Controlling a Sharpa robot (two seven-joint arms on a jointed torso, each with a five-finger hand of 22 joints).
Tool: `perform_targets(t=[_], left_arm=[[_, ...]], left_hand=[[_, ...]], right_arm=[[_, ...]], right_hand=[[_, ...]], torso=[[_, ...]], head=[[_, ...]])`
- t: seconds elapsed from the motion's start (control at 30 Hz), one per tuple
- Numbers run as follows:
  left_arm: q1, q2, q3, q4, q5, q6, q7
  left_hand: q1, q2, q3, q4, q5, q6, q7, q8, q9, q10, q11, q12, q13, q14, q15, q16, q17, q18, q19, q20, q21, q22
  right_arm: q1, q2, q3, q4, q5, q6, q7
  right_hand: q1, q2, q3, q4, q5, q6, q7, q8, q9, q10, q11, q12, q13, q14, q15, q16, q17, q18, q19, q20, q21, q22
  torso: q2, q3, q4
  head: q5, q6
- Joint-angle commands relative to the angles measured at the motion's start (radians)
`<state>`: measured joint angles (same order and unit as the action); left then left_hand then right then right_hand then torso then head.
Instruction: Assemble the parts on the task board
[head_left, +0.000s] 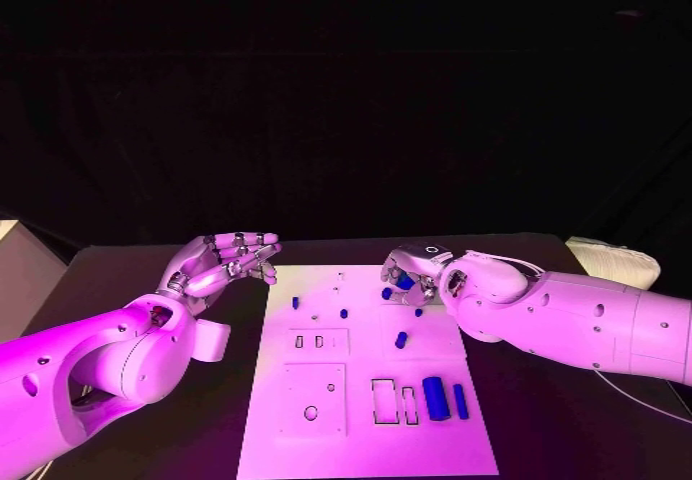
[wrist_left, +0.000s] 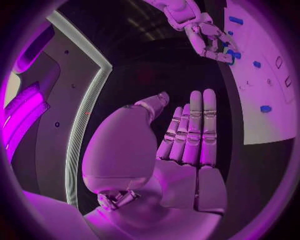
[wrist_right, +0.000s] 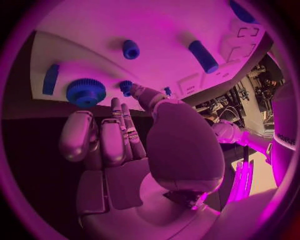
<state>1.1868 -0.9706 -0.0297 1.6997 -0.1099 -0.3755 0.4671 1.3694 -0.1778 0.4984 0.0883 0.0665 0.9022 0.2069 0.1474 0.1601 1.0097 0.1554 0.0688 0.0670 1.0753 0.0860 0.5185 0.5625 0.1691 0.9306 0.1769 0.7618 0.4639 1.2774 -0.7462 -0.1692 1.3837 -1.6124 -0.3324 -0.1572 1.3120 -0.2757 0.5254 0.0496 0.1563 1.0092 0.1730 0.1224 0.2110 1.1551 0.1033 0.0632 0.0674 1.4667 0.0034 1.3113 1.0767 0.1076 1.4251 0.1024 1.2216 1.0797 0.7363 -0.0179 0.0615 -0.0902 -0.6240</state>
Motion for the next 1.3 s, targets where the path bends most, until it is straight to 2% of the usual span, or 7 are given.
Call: perform_targets(t=[0.03,0.27,0.43,0.77,0.8,0.97,1.3], left_arm=[[0.001,0.001,0.001,0.001,0.006,0.02,0.002],[0.001,0.001,0.001,0.0,0.008,0.021,0.001],[0.002,0.001,0.001,-0.001,0.009,0.022,-0.001],[0.002,0.0,0.001,-0.003,0.009,0.024,-0.004],[0.002,0.0,0.001,-0.003,0.009,0.024,-0.004],[0.002,0.0,0.001,-0.004,0.01,0.023,-0.005],[0.002,0.0,0.001,-0.006,0.01,0.023,-0.006]], left_hand=[[-0.01,0.002,-0.002,-0.005,-0.001,-0.008,0.0,-0.006,0.002,-0.007,0.0,-0.004,-0.002,-0.006,-0.001,0.003,0.002,0.012,-0.004,-0.001,0.004,0.001],[-0.011,0.002,-0.002,-0.006,-0.001,-0.009,0.001,-0.007,0.002,-0.009,0.001,-0.004,-0.002,-0.007,-0.001,0.006,0.003,0.012,-0.006,0.0,0.007,0.003],[-0.011,0.002,-0.002,-0.006,-0.001,-0.009,0.001,-0.007,0.002,-0.009,0.001,-0.004,-0.002,-0.007,-0.001,0.006,0.003,0.012,-0.006,0.0,0.007,0.003],[-0.011,0.005,-0.001,-0.006,-0.001,-0.01,0.002,-0.007,0.002,-0.012,0.001,-0.004,-0.002,-0.008,0.0,0.009,0.006,0.012,-0.009,0.0,0.012,0.007],[-0.011,0.006,0.0,-0.006,-0.001,-0.01,0.002,-0.007,0.002,-0.013,0.001,-0.004,-0.002,-0.008,0.0,0.01,0.006,0.012,-0.01,0.0,0.013,0.008],[-0.008,0.008,0.002,-0.009,-0.001,-0.01,0.002,-0.008,0.002,-0.015,0.001,-0.003,-0.002,-0.009,0.0,0.012,0.008,0.012,-0.012,0.001,0.018,0.01],[-0.008,0.008,0.002,-0.009,-0.001,-0.01,0.002,-0.008,0.002,-0.015,0.001,-0.003,-0.002,-0.009,0.0,0.012,0.008,0.012,-0.012,0.001,0.018,0.01]], right_arm=[[-0.003,0.007,0.0,-0.007,-0.021,0.018,-0.01],[-0.008,0.017,0.0,-0.014,-0.021,0.014,-0.007],[-0.01,0.021,0.0,-0.015,-0.018,0.011,-0.005],[-0.012,0.018,0.0,-0.008,-0.021,-0.008,-0.01],[-0.012,0.018,0.0,-0.006,-0.023,-0.014,-0.012],[-0.013,0.016,0.0,0.005,-0.04,-0.067,-0.027],[-0.01,0.014,0.005,0.033,-0.059,-0.188,-0.056]], right_hand=[[0.003,0.015,-0.002,0.004,-0.001,0.001,-0.001,-0.002,0.002,-0.005,0.0,0.001,0.002,0.023,0.009,0.005,0.0,-0.019,0.003,0.006,0.006,0.004],[0.003,0.022,0.0,0.01,0.004,0.008,-0.001,0.002,0.004,0.001,-0.001,0.002,0.003,0.022,0.008,0.008,-0.001,-0.02,0.003,0.006,0.011,0.011],[0.005,0.031,0.011,0.019,0.009,0.026,-0.007,0.012,0.011,0.025,-0.007,0.006,0.006,0.022,0.005,0.017,0.003,-0.025,0.011,0.004,0.034,0.043],[0.026,0.06,0.051,0.021,0.009,0.088,-0.036,0.058,0.05,0.116,-0.036,0.015,0.022,0.021,-0.018,0.036,0.009,-0.041,0.036,-0.016,0.108,0.147],[0.037,0.07,0.062,0.016,-0.017,0.096,-0.042,0.067,0.058,0.128,-0.04,0.015,0.025,0.023,-0.023,0.042,0.017,-0.044,0.039,-0.019,0.119,0.161],[0.067,0.09,0.083,-0.012,-0.03,0.12,-0.052,0.097,0.084,0.166,-0.055,0.019,0.038,0.025,-0.033,0.052,0.025,-0.054,0.054,-0.029,0.16,0.219],[0.078,0.091,0.094,-0.037,-0.023,0.116,-0.052,0.111,0.105,0.178,-0.057,0.015,0.047,0.024,-0.036,0.054,0.023,-0.058,0.059,-0.033,0.176,0.242]], torso=[[0.005,-0.0005,0.0019],[0.009,0.0013,0.0013],[0.01,0.001,0.0009],[0.014,0.0007,0.0017],[0.014,0.0011,0.0015],[0.016,0.0016,0.0023],[0.017,0.0002,0.0027]], head=[[-0.001,-0.001],[0.001,-0.002],[0.001,-0.002],[0.001,-0.001],[0.001,-0.001],[0.001,0.0],[0.002,0.004]])
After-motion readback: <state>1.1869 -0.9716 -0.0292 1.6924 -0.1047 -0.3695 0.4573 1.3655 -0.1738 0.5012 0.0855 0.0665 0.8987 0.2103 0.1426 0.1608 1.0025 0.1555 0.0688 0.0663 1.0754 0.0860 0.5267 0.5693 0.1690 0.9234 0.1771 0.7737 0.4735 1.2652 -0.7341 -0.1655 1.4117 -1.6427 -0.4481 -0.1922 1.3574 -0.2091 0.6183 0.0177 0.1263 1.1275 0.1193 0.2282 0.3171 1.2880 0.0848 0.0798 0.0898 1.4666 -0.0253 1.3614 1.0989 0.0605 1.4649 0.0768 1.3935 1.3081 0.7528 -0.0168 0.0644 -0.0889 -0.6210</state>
